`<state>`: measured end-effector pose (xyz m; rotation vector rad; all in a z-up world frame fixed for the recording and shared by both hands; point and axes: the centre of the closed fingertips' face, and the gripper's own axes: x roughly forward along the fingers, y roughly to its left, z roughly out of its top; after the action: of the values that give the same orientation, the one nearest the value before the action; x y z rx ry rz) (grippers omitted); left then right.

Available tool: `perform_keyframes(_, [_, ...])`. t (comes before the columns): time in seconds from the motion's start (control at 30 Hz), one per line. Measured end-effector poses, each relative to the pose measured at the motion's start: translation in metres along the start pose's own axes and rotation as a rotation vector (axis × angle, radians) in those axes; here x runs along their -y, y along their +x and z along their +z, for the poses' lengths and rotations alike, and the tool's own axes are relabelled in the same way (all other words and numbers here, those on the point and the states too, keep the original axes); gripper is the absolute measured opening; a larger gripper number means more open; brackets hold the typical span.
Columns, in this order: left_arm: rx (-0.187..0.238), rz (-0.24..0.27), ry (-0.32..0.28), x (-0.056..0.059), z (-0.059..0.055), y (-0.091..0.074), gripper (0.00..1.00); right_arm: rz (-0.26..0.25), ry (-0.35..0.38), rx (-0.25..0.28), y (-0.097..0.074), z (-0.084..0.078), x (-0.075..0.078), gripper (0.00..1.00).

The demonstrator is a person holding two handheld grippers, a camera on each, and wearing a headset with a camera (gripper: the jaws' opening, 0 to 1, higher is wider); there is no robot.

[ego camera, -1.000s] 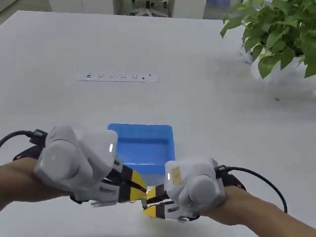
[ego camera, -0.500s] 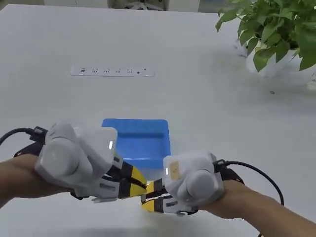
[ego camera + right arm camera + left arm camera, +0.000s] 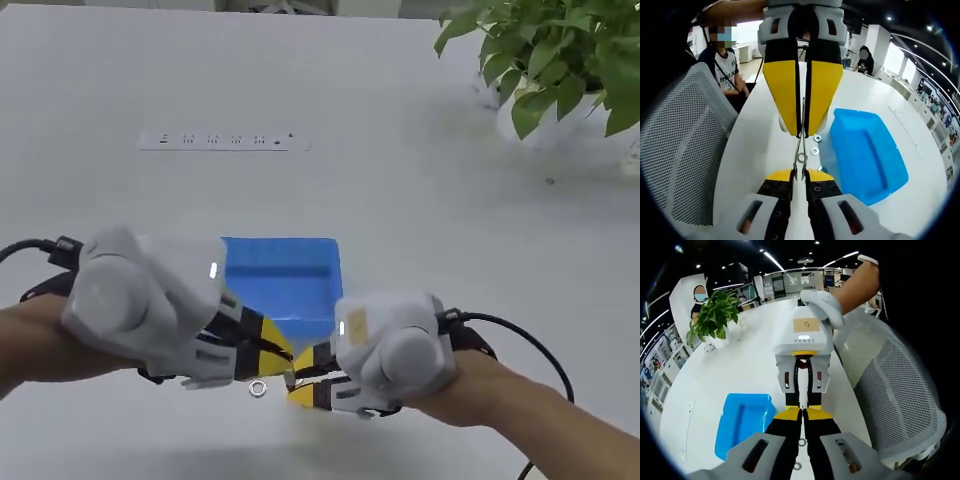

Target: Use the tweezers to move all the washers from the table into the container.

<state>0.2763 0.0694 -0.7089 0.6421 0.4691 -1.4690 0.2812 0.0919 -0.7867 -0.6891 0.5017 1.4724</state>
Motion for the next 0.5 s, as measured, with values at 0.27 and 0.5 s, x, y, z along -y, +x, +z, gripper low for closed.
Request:
perform_keyframes(0.27, [-0.003, 0.001, 0.004, -0.0043, -0.0009, 0.0012, 0.06, -0.012, 0.005, 0.002, 0.0009, -0.0015, 0.0052, 0.11])
perform_keyframes(0.5, [-0.004, -0.001, 0.001, -0.0086, -0.0026, 0.0027, 0.06, -0.017, 0.009, 0.001, 0.0019, -0.0032, 0.0096, 0.11])
